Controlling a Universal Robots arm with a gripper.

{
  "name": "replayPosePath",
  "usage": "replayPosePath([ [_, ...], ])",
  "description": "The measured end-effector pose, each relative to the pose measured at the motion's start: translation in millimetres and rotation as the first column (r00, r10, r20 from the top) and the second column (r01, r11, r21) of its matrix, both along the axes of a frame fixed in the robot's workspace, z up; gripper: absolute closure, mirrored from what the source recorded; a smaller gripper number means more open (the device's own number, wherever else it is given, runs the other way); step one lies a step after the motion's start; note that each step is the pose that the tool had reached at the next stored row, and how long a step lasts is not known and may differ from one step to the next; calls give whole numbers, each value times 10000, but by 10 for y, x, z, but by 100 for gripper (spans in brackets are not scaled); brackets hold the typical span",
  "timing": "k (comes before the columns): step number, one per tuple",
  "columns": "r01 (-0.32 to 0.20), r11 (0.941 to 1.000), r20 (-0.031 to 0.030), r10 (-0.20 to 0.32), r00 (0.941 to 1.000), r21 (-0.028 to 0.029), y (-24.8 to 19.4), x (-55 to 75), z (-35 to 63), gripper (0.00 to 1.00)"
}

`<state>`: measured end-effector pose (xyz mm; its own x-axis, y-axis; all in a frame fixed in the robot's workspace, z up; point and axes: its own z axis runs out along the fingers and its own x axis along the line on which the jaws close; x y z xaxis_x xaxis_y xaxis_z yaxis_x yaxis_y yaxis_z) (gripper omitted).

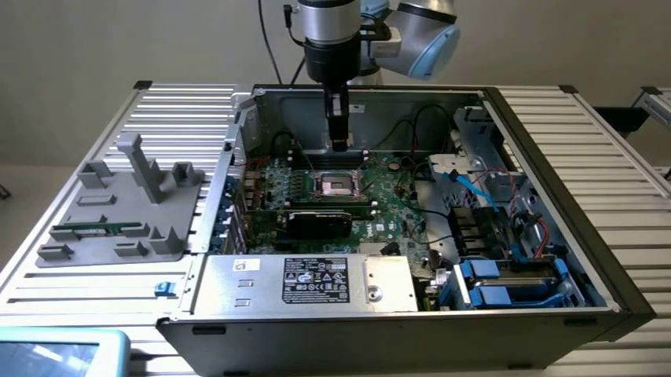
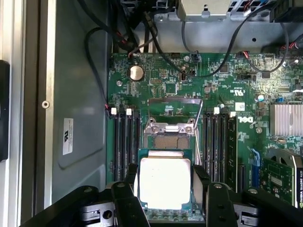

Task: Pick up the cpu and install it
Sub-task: 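Place the cpu into insertion slot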

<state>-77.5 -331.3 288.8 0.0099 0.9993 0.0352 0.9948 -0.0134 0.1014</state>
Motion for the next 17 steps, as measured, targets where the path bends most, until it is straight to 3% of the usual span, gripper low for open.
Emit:
replayPosePath([
  [17, 0, 10000, 0, 0, 10000, -1, -63, 9, -309, 46],
])
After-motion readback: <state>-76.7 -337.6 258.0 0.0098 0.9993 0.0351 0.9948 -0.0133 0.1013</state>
